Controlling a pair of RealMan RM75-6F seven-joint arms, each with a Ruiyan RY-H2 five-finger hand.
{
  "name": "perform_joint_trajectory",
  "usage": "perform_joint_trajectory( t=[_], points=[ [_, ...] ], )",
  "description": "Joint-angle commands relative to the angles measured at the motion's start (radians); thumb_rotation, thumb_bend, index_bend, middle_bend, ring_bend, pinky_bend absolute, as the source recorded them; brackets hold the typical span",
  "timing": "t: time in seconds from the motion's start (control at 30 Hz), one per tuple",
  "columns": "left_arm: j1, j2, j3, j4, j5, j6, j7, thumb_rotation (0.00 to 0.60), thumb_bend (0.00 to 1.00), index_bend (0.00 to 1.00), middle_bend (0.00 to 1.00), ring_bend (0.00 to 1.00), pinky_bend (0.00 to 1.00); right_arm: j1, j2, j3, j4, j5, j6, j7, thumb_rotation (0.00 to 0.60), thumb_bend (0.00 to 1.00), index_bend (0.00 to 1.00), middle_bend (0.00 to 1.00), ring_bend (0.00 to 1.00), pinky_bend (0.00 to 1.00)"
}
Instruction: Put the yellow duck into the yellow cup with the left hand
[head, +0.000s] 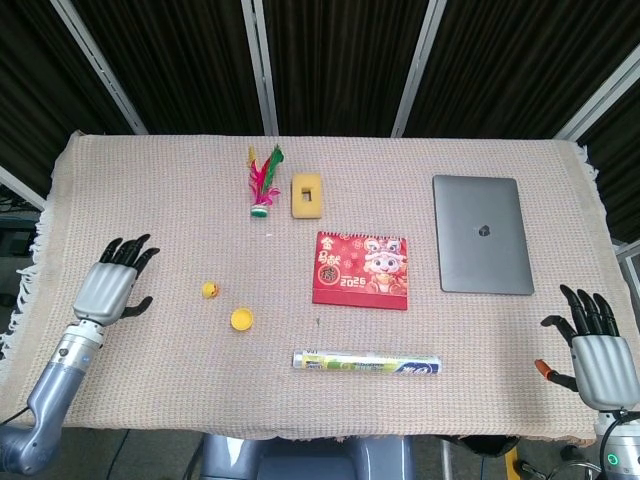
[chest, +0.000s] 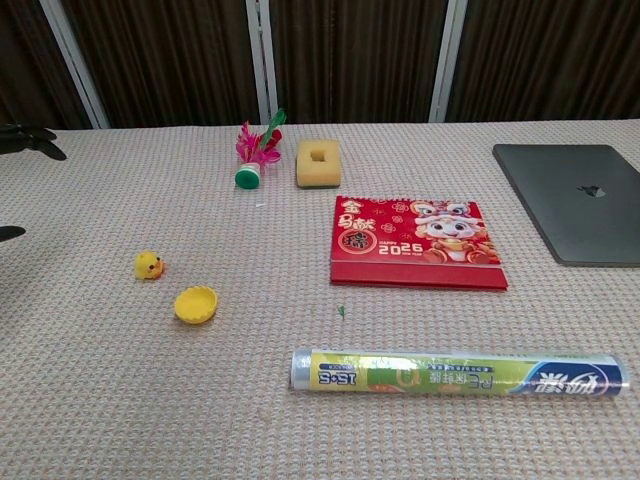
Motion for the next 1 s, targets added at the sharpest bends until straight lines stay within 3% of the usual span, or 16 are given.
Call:
perform_joint_trajectory(
  t=[0.03,0.47,1.0],
  points=[
    [-0.017,-0.028,0.000,0.014,-0.023,-0.013,0.023,0.600,0.29,0.14,0.00,0.07,0.05,0.000,0.001,0.000,-0.002,0.000,-0.001,0.002,0.600,0.00,0.39,0.05,0.00,0.00],
    [-0.080,-0.178,0.005,0.101,-0.075,-0.051,0.072,0.600,0.29,0.13,0.00,0.06,0.04,0.003,0.002,0.001,0.001,-0.003,0.000,0.013,0.600,0.00,0.39,0.05,0.00,0.00],
    [-0.132,-0.281,-0.002,0.151,-0.080,-0.026,0.148,0.600,0.30,0.15,0.00,0.07,0.04,0.003,0.001,-0.003,0.012,-0.017,0.005,0.027,0.600,0.00,0.39,0.05,0.00,0.00]
  ],
)
